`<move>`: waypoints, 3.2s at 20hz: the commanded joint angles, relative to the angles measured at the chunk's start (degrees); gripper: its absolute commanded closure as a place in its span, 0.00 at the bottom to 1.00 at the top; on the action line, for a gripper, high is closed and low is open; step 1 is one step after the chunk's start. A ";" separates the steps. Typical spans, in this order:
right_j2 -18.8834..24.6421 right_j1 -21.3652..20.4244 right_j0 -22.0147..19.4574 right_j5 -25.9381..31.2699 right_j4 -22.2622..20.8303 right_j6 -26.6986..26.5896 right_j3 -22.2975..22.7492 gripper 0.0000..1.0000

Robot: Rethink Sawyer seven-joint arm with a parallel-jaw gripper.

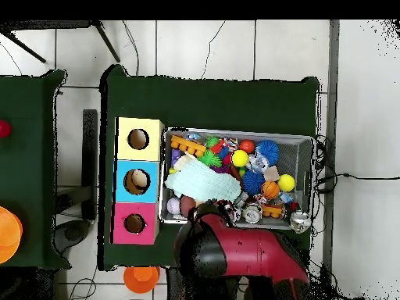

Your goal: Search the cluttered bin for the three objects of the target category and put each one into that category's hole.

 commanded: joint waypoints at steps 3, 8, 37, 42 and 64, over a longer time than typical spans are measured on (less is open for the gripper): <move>9.39 4.43 -2.25 7.58 -6.26 -7.67 -1.23 1.00; 10.67 6.51 -4.19 6.08 -8.59 -7.24 -1.56 1.00; 19.68 10.78 -12.82 3.74 -17.40 -5.42 -3.99 0.00; 18.56 13.78 -12.77 2.66 -20.50 -4.15 -6.99 0.00; 10.34 25.00 -7.09 -6.82 -33.46 5.77 -14.74 0.00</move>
